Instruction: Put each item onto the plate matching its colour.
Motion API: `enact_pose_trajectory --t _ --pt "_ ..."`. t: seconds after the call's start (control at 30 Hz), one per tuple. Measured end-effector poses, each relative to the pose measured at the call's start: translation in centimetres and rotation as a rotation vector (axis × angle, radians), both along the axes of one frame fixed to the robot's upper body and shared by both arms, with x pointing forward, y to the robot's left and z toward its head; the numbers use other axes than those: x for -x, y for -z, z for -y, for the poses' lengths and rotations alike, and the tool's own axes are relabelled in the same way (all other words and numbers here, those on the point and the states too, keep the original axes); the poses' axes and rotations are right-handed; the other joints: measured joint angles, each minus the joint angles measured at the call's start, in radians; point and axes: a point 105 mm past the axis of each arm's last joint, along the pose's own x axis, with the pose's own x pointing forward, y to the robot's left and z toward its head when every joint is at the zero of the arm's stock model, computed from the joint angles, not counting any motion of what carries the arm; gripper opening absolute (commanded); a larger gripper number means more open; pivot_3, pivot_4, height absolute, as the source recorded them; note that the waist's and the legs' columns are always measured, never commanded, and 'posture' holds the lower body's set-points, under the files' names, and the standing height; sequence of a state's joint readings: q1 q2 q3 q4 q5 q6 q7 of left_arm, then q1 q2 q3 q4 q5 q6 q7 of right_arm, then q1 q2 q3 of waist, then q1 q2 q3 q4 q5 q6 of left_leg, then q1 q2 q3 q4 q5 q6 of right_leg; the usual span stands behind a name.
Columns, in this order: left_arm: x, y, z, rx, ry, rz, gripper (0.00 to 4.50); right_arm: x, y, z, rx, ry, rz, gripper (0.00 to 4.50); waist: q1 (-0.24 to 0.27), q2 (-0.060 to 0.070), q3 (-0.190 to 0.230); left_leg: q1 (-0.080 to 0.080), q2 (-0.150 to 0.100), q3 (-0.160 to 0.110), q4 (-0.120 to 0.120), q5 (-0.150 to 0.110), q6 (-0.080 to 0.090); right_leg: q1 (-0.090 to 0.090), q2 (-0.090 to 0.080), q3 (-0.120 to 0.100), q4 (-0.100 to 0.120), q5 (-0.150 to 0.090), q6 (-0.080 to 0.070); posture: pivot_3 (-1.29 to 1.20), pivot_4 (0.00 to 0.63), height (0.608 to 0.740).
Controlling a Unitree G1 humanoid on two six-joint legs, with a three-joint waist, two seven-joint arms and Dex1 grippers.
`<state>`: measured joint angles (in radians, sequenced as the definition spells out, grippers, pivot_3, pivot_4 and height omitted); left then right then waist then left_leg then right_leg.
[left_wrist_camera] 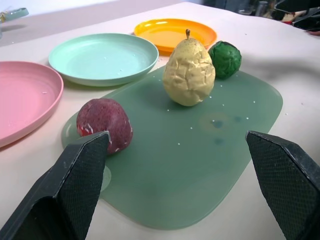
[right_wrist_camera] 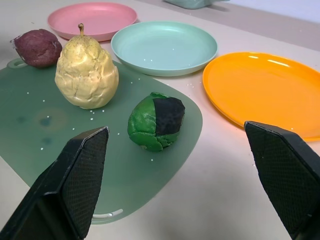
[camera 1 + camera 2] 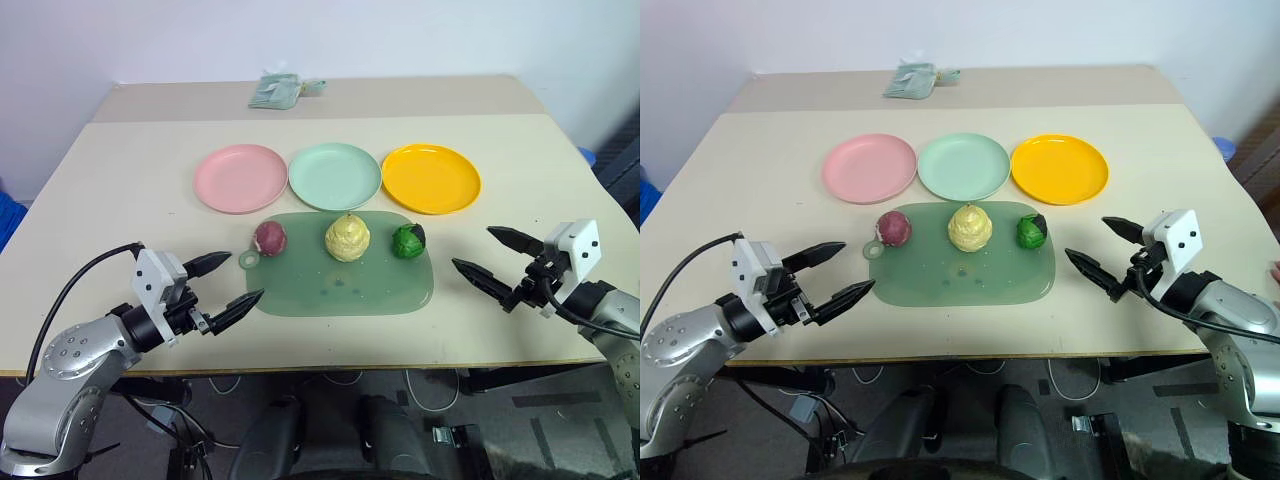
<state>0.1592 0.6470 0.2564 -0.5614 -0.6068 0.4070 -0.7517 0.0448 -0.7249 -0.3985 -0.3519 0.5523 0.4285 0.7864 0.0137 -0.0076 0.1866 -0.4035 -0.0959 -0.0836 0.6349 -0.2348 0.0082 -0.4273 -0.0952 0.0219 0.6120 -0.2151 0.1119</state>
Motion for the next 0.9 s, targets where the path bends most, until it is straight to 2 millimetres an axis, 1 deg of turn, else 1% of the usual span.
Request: enact_pose_trajectory --t 0.33,0.73,0.8,0.9 --pt "-0.09 0.17 -0.15 -0.005 -0.014 -0.017 4.5 0.0 0.0 -0.01 0.0 -0.001 0.0 4.44 0.0 0.0 0.0 0.0 0.0 0.0 0.0 0.0 0.0 0.0 0.0 0.0 0.0 0.0 0.0 0.0 0.15 0.74" --pt "0.02 0.06 -0.09 -0.019 0.001 0.001 4.5 0.01 -0.02 -0.03 0.0 -0.001 0.001 4.44 0.0 0.0 0.0 0.0 0.0 0.0 0.0 0.0 0.0 0.0 0.0 0.0 0.0 0.0 0.0 0.0 0.15 0.74" --pt "-0.14 0.19 -0.27 -0.022 -0.022 -0.007 4.5 0.03 -0.07 -0.1 0.002 -0.004 0.003 4.44 0.0 0.0 0.0 0.0 0.0 0.0 0.0 0.0 0.0 0.0 0.0 0.0 0.0 0.0 0.0 0.0 0.15 0.74" --pt "-0.62 0.89 -0.85 -0.03 -0.091 -0.063 4.5 0.13 -0.22 -0.32 0.005 -0.018 0.01 4.44 0.0 0.0 0.0 0.0 0.0 0.0 0.0 0.0 0.0 0.0 0.0 0.0 0.0 0.0 0.0 0.0 0.15 0.74"
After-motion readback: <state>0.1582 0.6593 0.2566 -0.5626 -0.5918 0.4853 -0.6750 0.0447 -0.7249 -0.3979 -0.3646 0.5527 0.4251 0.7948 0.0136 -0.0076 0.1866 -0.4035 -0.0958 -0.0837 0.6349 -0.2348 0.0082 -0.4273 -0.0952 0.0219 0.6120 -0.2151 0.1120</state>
